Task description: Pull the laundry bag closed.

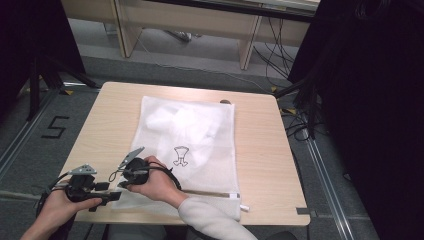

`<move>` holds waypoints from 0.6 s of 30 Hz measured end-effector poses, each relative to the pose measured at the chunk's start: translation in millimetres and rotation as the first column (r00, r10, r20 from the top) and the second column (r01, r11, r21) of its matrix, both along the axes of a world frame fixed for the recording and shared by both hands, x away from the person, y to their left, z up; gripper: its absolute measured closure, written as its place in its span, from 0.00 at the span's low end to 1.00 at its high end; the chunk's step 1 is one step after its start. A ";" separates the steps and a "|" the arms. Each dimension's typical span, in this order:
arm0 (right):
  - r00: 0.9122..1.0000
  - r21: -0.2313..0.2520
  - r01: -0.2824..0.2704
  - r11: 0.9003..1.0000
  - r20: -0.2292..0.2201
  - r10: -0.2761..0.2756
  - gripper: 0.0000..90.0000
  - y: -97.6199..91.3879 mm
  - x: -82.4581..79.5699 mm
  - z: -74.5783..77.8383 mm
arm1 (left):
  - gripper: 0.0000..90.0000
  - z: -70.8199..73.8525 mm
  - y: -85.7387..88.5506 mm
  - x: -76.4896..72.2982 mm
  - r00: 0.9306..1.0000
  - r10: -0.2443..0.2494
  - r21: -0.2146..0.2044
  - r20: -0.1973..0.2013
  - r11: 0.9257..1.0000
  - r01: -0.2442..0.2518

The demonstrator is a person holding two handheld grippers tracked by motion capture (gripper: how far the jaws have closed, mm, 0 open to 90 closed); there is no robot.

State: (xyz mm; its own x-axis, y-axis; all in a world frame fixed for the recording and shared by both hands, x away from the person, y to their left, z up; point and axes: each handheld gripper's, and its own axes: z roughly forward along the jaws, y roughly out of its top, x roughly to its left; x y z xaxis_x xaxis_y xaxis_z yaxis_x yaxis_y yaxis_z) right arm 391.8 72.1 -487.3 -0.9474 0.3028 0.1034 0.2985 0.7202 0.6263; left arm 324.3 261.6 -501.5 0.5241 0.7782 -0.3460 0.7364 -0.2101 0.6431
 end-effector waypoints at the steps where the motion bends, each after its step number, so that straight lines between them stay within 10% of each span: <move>1: 1.000 0.000 -0.003 1.000 0.003 0.003 0.78 0.3 1.1 -0.6 | 0.34 0.1 0.2 0.0 1.000 -0.004 0.000 -0.002 1.000 0.004; 18: 0.999 -0.021 -0.005 1.000 -0.043 0.004 0.86 14.1 3.2 -11.8 | 0.34 -0.2 0.2 0.1 1.000 -0.005 0.001 -0.005 1.000 0.005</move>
State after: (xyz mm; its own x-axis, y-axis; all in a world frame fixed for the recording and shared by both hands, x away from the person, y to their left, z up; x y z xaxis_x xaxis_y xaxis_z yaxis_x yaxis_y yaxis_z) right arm 395.0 86.2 -499.1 -0.9437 0.3011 0.1371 0.3213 0.7347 0.5975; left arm 324.4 261.8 -501.8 0.5261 0.7761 -0.3476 0.7386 -0.2144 0.6392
